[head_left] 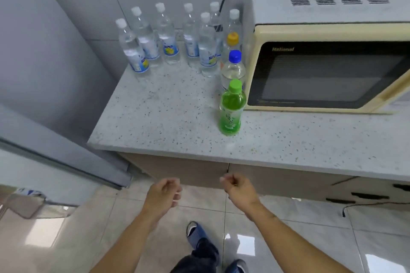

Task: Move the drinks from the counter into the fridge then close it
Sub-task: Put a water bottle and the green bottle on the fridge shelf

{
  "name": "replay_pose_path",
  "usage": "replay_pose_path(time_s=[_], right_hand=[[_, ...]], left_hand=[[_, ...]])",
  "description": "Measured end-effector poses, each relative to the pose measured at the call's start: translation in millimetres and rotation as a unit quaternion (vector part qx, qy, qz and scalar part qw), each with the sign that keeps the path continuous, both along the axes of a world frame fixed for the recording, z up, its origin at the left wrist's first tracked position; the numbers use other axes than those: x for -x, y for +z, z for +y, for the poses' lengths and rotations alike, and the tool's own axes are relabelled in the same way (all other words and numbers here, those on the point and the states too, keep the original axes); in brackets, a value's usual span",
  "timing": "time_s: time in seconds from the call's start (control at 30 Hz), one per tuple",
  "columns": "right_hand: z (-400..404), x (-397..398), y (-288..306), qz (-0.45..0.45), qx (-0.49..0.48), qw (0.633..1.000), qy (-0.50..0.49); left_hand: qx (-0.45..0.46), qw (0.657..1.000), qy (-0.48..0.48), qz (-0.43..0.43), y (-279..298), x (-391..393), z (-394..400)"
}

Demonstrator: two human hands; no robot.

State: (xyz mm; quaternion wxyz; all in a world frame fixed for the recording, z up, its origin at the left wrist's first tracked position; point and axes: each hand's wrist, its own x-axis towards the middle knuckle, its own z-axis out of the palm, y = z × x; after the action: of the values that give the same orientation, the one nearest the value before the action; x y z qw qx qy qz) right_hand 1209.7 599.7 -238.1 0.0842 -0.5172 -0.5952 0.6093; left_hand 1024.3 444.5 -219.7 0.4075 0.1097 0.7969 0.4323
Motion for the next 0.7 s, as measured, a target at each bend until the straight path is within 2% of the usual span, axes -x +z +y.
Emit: replay_pose_path(time_s=[0.17, 0.23, 0.3, 0.37, 0.43, 0.5, 0.57, 0.7], right_hand=[[25, 77, 55, 0.062, -0.111, 0.989, 0.073], [39, 102, 73, 0.075, -0.145, 0.984, 0.073], [51, 116, 77, 0.072, -0.17, 0.982, 0.031], [58, 113, 69, 0.046, -0.178, 0.981, -0.061], [58, 98, 57, 0.009, -0.19, 0.97, -0.149], [60, 84, 44, 0.005, -0.225, 0.954, -0.196], [70, 80, 40, 0.028, -0.246, 0.944, -0.216], [95, 98, 53, 0.084, -0.268, 0.94, -0.192]], left_hand=[[-0.093, 0.994, 0.037, 0.039, 36, 49, 53], [-0.118, 0.989, 0.049, 0.069, 51, 67, 71], [-0.136, 0.986, 0.05, 0.086, 64, 84, 83], [-0.149, 0.984, 0.049, 0.086, 69, 95, 92], [-0.153, 0.984, 0.047, 0.077, 68, 100, 100], [-0.155, 0.985, 0.043, 0.066, 63, 100, 108], [-0.152, 0.986, 0.04, 0.059, 58, 97, 116], [-0.141, 0.988, 0.043, 0.049, 52, 91, 132]])
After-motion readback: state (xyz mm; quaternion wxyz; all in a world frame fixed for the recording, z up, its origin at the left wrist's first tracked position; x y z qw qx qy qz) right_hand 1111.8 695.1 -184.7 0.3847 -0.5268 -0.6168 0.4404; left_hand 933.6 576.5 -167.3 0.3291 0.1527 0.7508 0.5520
